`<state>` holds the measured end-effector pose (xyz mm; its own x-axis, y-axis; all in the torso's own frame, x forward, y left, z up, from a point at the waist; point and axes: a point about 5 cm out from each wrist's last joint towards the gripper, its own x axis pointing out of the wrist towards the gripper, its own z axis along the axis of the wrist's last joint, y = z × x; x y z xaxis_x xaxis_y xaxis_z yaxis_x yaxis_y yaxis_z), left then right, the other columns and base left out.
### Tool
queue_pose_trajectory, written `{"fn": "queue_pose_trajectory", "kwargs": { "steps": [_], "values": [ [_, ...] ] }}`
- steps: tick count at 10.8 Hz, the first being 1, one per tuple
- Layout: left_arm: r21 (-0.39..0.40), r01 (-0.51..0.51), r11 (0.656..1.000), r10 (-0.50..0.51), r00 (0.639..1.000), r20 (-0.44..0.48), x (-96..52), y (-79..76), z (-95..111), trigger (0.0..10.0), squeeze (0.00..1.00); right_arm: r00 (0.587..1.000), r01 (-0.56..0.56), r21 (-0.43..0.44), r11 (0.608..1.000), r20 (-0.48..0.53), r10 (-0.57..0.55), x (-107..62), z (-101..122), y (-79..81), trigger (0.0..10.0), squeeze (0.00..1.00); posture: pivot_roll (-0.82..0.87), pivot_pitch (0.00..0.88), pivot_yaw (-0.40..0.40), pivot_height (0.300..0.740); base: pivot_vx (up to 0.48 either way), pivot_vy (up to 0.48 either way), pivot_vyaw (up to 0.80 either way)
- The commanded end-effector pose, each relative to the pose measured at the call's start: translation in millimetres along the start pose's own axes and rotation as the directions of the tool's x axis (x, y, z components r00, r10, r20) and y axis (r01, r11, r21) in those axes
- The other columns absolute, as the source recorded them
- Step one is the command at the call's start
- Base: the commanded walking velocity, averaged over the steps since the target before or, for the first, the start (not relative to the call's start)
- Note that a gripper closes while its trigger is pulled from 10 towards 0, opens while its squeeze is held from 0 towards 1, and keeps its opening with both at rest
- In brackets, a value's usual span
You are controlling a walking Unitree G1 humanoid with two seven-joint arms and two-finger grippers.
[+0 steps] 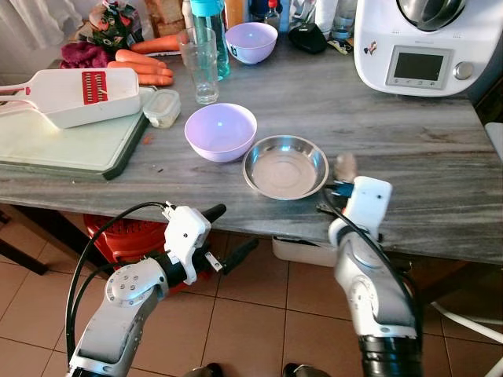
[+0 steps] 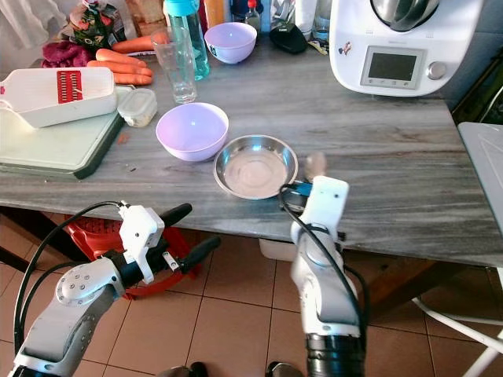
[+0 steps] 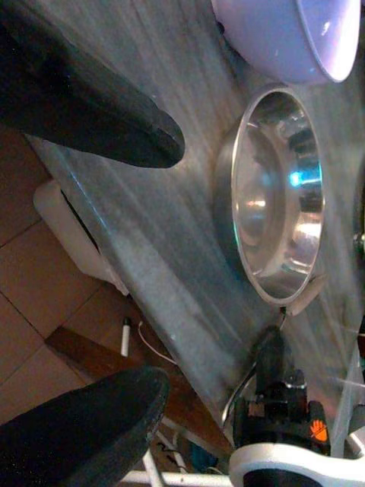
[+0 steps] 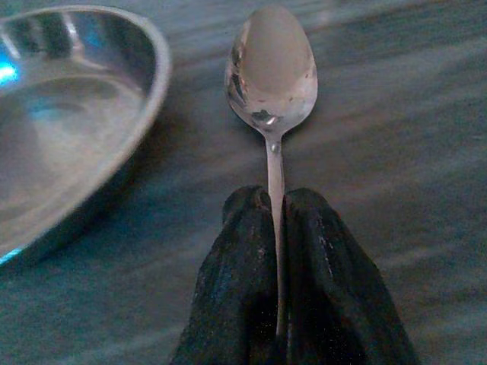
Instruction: Setting the table
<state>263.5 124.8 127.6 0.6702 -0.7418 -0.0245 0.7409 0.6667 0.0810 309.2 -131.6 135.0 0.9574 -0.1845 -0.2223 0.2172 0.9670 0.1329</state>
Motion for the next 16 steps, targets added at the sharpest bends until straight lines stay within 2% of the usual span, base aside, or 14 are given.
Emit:
{"fn": "queue_pose_trajectory", "kwargs": {
  "steps": [1,4,9,14,16],
  "values": [
    [-0.001,0.001,1.0,-0.001,1.0,-0.01,-0.5,-0.2,-2.3,10.0,0.0,0.998,0.046,-0.003,0.999,-0.031,-0.046,0.3,-5.5,-10.2,10.0,0.0,-0.02,0.162,0.04,0.74,0.0,0.0,0.0],
    [0.0,0.001,1.0,-0.001,1.0,-0.012,-0.3,-0.5,-2.8,10.0,0.0,0.998,0.062,-0.011,0.998,-0.025,-0.062,4.5,-2.7,-15.5,10.0,0.0,-0.01,0.161,0.041,0.74,0.0,0.0,0.0],
    [-0.001,0.0,1.0,0.0,1.0,-0.014,-1.4,-1.6,-3.0,10.0,0.0,1.0,-0.01,-0.026,1.0,-0.03,0.009,15.7,-1.3,-6.6,10.0,0.0,-0.01,0.171,0.044,0.74,0.0,0.0,0.0],
    [-0.004,0.002,1.0,-0.002,1.0,-0.01,-0.7,-2.8,-2.6,10.0,0.0,1.0,0.022,-0.05,0.998,-0.009,-0.022,22.7,1.9,-15.6,10.0,0.0,-0.01,0.172,0.043,0.74,0.0,0.0,0.0],
    [-0.027,0.046,0.999,-0.045,0.999,0.011,-0.9,-7.7,0.7,10.0,0.0,1.0,0.015,-0.052,0.999,-0.013,-0.016,25.0,0.4,-18.0,10.0,0.0,-0.01,0.172,0.043,0.74,0.0,0.0,0.0]
  ]
}}
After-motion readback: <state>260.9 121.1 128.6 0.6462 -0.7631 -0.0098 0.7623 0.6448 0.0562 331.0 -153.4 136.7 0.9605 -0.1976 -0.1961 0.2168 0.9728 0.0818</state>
